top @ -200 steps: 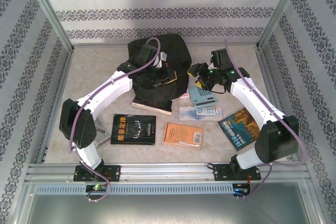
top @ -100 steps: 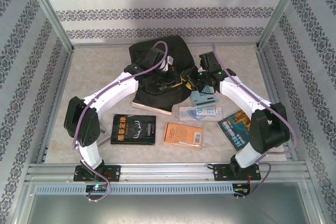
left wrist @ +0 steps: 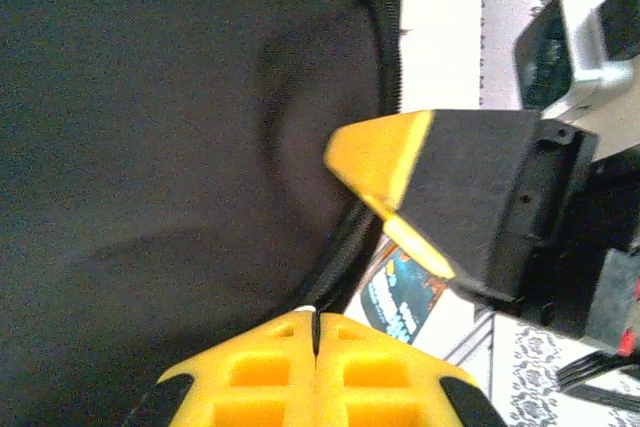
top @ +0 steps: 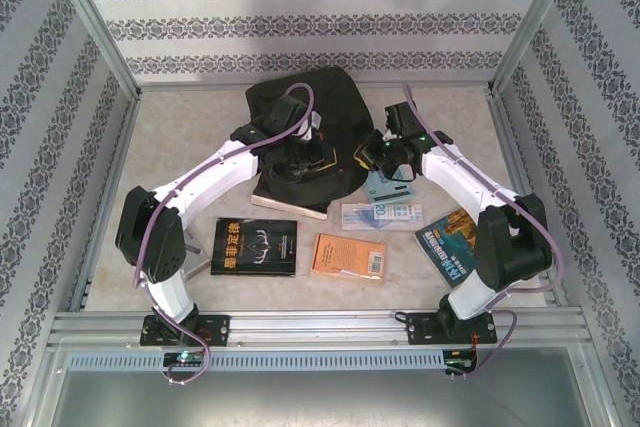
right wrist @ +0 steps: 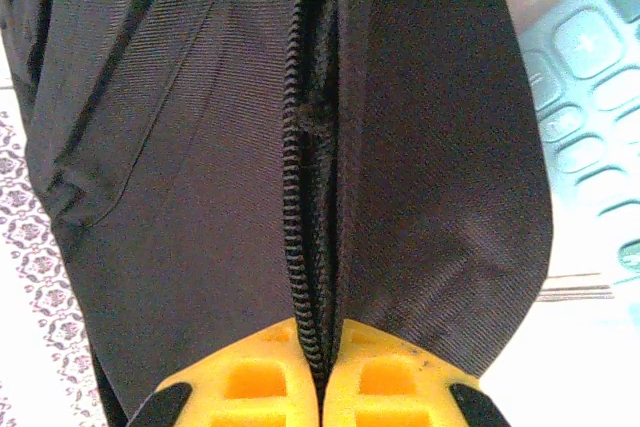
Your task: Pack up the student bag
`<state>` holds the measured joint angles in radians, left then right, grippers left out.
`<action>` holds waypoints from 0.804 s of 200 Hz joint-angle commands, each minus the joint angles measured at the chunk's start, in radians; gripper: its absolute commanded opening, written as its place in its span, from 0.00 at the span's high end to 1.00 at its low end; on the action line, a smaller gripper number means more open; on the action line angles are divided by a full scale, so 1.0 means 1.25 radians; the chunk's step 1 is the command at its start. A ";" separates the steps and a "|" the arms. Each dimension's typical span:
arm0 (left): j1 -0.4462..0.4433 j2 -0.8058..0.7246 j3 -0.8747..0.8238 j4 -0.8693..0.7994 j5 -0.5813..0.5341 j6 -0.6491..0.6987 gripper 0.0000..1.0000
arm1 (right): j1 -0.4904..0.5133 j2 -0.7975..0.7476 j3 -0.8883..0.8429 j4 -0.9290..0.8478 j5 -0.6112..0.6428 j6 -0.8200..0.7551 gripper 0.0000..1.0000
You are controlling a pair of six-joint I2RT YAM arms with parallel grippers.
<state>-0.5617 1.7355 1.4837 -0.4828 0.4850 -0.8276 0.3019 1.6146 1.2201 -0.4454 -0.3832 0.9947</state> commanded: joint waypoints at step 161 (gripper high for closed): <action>0.171 -0.150 -0.163 0.014 0.000 0.055 1.00 | -0.121 0.118 0.214 -0.129 0.026 -0.242 0.82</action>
<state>-0.3725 1.5696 1.3014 -0.4873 0.4686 -0.7441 0.1917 1.7187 1.3880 -0.5568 -0.4347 0.7643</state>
